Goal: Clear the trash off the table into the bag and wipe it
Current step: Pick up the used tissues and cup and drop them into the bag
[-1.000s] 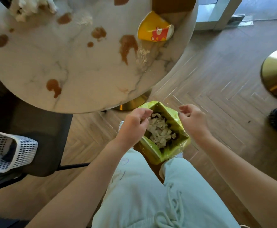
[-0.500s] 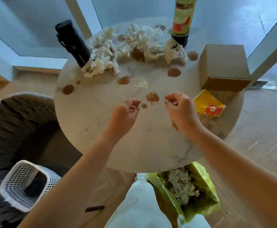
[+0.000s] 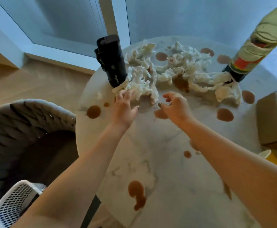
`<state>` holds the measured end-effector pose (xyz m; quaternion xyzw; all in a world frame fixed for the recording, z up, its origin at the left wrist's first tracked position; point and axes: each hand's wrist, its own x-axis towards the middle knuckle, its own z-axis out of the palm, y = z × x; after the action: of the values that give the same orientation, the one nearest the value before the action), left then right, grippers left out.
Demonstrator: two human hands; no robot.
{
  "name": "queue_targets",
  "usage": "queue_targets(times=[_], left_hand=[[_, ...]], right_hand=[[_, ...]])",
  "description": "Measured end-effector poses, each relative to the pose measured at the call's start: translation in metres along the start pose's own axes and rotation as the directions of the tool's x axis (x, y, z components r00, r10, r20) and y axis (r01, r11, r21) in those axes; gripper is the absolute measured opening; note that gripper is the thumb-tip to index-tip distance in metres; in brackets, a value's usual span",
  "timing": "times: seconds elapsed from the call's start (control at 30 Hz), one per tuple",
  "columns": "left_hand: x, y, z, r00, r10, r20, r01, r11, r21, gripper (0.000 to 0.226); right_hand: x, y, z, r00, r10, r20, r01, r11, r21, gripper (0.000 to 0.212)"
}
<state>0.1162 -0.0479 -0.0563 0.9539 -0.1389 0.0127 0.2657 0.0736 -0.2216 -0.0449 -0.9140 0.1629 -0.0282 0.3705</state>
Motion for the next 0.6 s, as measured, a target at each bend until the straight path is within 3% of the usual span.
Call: queue_targets(times=[0.17,0.37,0.6], left_hand=[[0.026,-0.013,0.018,0.999,0.014,0.034,-0.017,0.997,0.072,0.046],[0.038,-0.023,0.031,0.998,0.052,-0.036,-0.054,0.997,-0.052,0.016],[0.031,-0.033,0.028,0.986,0.095,-0.134,-0.115,0.981,-0.156,0.011]], right_hand=[[0.038,-0.011,0.031,1.0,-0.013,0.024,0.015,0.998,-0.063,0.038],[0.059,-0.011,0.049,0.999,0.035,-0.009,-0.036,0.992,-0.123,0.021],[0.059,-0.003,0.033,0.989,0.052,-0.141,-0.064,0.995,-0.077,0.02]])
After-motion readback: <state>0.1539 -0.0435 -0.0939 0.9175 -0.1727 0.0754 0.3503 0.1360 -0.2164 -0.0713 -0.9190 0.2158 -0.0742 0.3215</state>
